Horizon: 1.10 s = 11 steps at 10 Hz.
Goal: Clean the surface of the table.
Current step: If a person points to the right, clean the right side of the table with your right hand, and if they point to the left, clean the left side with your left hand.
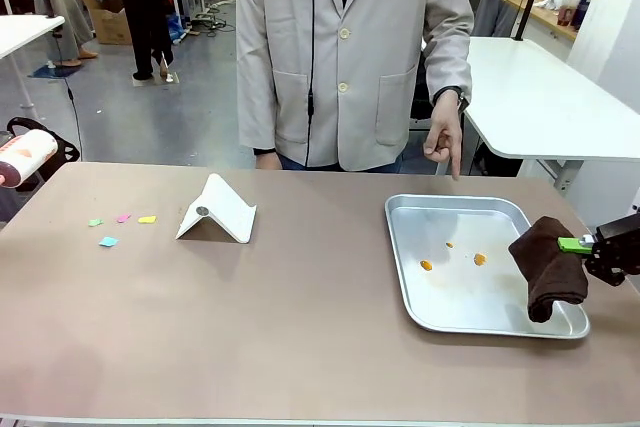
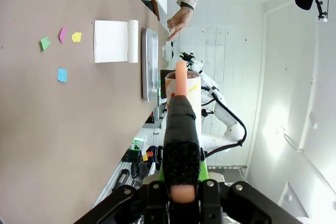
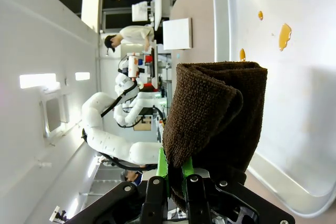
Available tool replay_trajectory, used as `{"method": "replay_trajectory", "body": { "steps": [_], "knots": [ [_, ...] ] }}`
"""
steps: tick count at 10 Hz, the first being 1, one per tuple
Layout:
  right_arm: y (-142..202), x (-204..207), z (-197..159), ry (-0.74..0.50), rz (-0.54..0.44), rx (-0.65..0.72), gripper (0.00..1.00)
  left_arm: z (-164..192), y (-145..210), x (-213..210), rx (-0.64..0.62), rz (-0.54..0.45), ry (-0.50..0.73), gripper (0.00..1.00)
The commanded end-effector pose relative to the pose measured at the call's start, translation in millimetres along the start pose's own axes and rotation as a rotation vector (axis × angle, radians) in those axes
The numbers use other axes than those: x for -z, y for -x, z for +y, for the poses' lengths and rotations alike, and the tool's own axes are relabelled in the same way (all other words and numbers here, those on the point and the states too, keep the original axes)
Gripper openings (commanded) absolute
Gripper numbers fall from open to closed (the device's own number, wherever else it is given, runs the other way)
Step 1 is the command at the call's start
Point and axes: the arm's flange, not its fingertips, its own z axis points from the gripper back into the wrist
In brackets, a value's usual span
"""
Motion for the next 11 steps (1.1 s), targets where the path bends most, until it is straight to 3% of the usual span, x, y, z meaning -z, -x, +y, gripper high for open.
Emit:
{"method": "replay_trajectory", "body": {
  "steps": [1,4,5,7,11],
  "knots": [
    [-1,1,4,0.013,0.007,0.023,0.0,-2,3,0,0.007,-0.007,0.027,0.03],
    [-1,1,4,0.013,0.007,0.023,0.0,-2,3,0,0.007,-0.007,0.027,0.03],
    [0,0,0,0.0,0.0,0.0,0.11,-2,3,0,0.007,-0.007,0.027,0.03],
    [-22,4,6,0.139,0.006,0.016,0.11,-2,3,0,0.007,-0.007,0.027,0.03],
    [-73,25,48,0.477,0.027,-0.111,0.11,-2,3,0,0.007,-0.007,0.027,0.03]
  ]
}}
